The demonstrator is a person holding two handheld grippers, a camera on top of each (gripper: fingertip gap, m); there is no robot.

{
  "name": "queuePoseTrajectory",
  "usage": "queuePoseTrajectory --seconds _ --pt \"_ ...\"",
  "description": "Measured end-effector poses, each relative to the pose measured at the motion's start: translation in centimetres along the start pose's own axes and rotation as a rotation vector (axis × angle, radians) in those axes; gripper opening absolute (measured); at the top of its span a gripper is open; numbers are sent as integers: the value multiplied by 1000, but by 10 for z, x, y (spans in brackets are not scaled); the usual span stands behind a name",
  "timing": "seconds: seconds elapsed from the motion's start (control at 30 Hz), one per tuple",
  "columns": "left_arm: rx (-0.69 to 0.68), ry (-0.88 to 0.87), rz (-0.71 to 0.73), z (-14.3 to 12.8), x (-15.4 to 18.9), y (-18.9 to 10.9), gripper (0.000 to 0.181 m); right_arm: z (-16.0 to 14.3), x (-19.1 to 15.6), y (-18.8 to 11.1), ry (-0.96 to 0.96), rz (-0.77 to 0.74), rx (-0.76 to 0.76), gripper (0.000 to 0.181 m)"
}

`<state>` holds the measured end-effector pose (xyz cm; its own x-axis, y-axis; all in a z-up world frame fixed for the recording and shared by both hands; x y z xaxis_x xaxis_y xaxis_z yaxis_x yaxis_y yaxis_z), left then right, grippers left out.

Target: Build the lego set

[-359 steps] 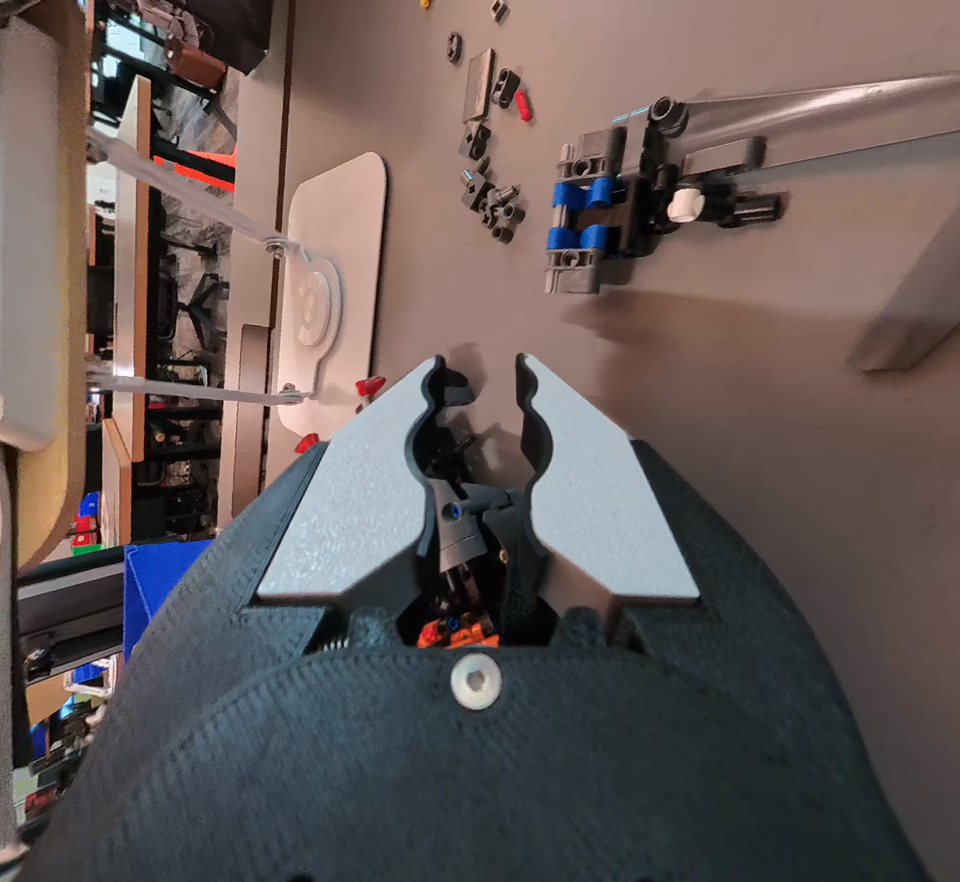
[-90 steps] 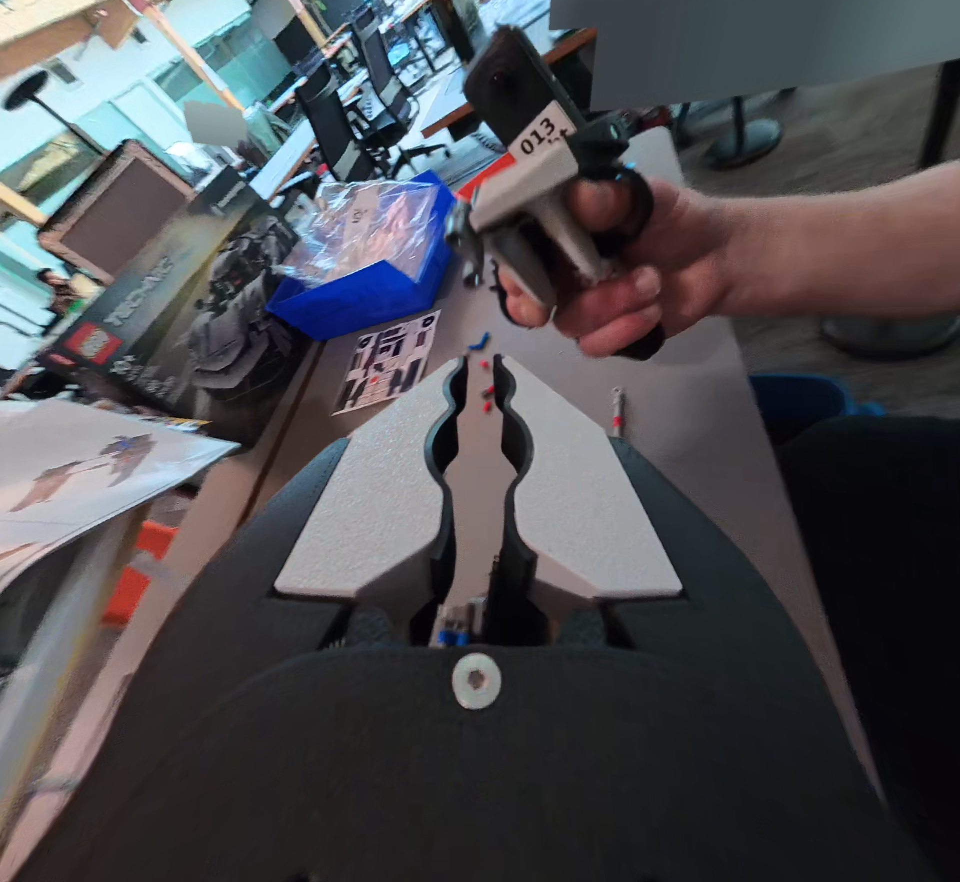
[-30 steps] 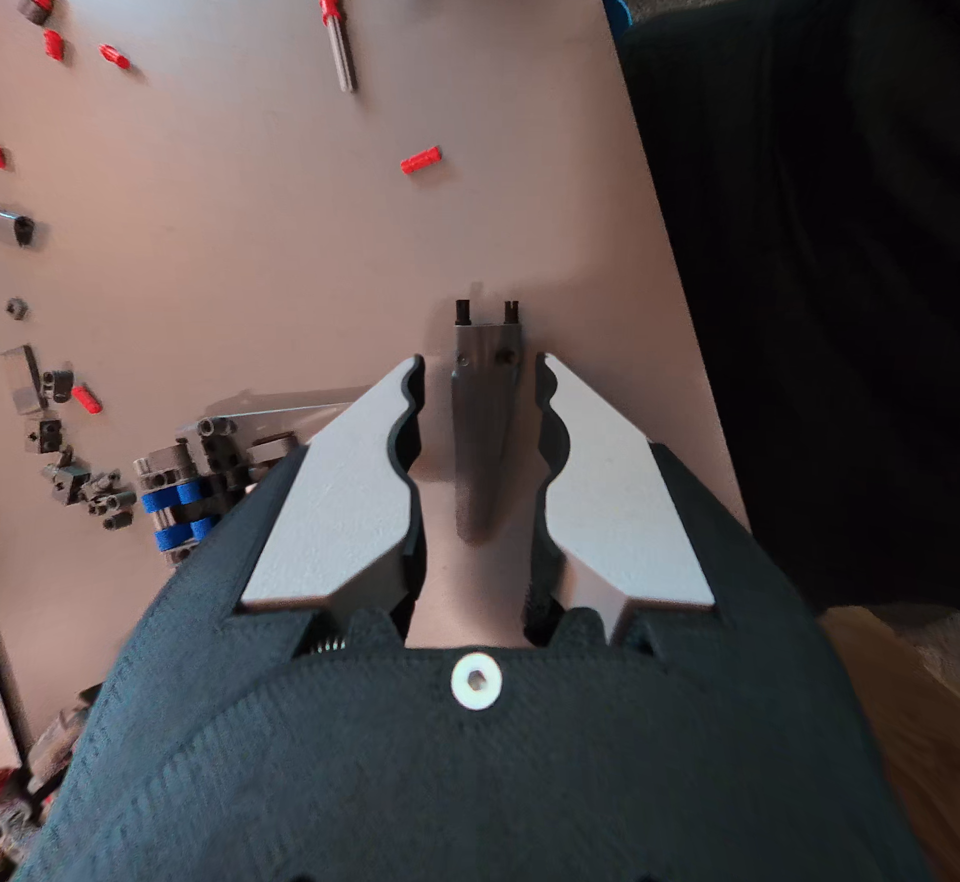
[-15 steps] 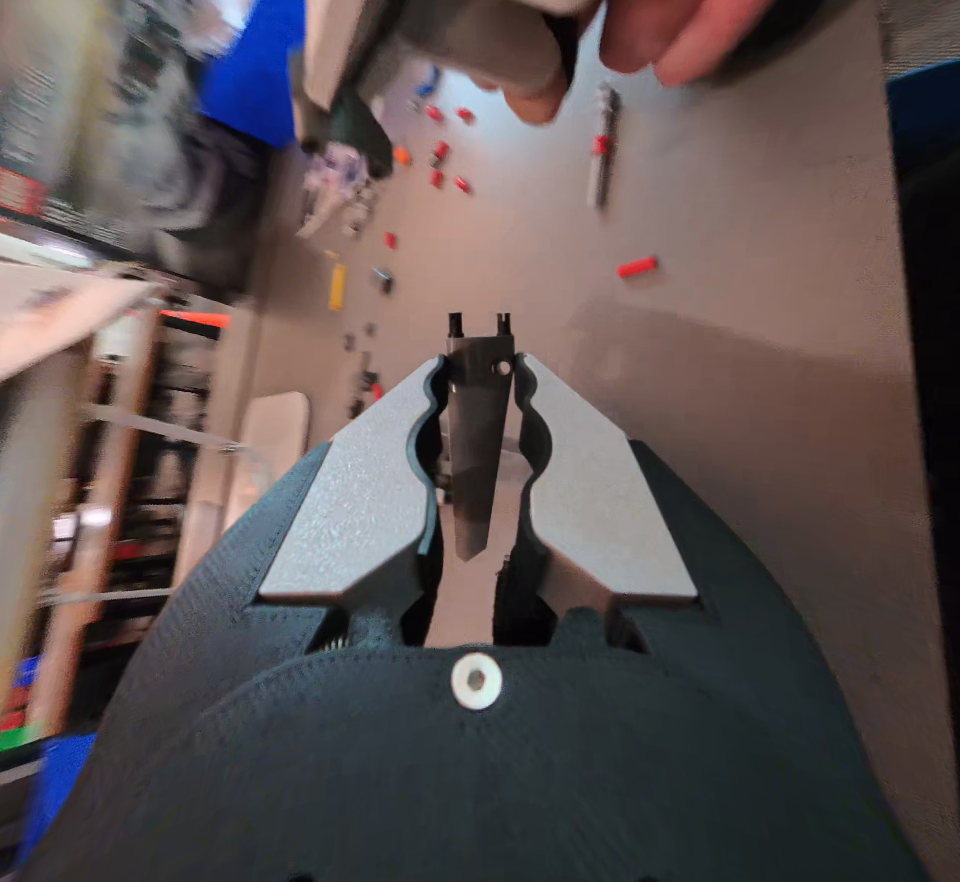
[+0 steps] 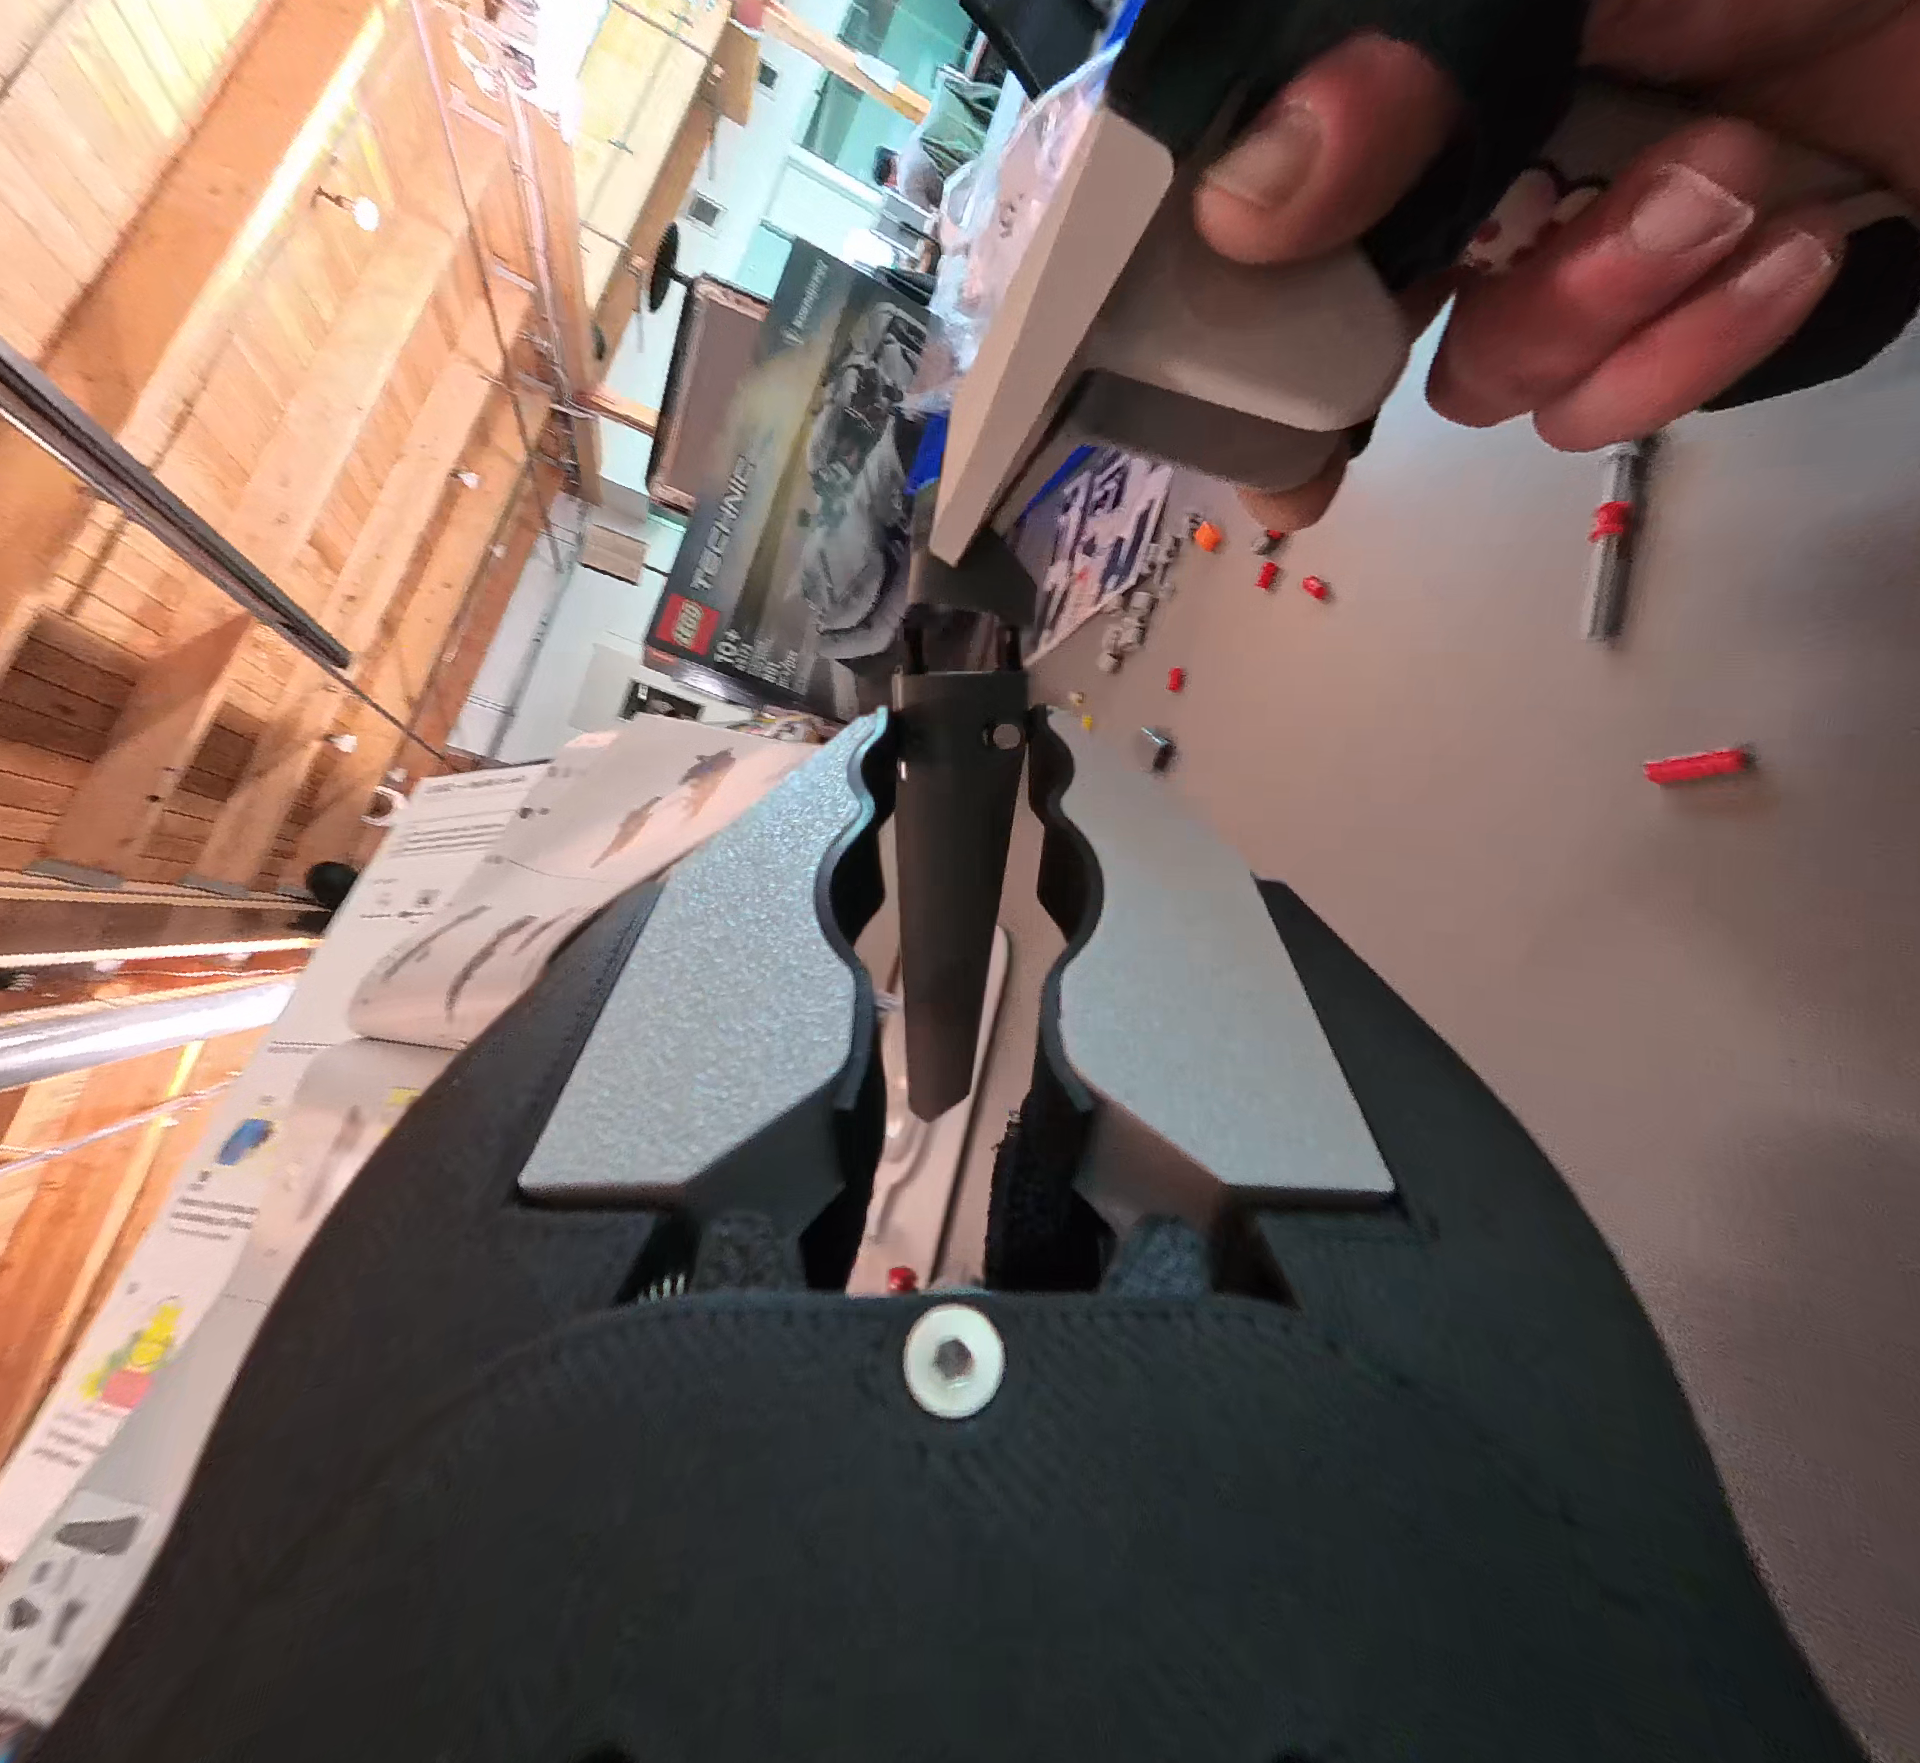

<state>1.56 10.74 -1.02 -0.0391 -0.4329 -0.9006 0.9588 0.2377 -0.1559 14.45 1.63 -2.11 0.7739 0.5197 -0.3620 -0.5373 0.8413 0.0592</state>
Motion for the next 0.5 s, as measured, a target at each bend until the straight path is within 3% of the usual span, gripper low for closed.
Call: queuePoseTrajectory --seconds 0.5 --pt "-31 142 107 5 -2 9 21 4 13 3 67 47 54 4"
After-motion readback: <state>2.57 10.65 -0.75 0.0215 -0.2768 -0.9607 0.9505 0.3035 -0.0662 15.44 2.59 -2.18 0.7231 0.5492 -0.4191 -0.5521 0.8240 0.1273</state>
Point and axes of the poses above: each gripper's, where its closed fingertips meet, y out along the fingers, z out of its top, x = y × z across the jaws, the point moved 9 cm from there along -y, back along the fingers, and after that the axes turned 12 degrees about -x, right-handed, at the moved point
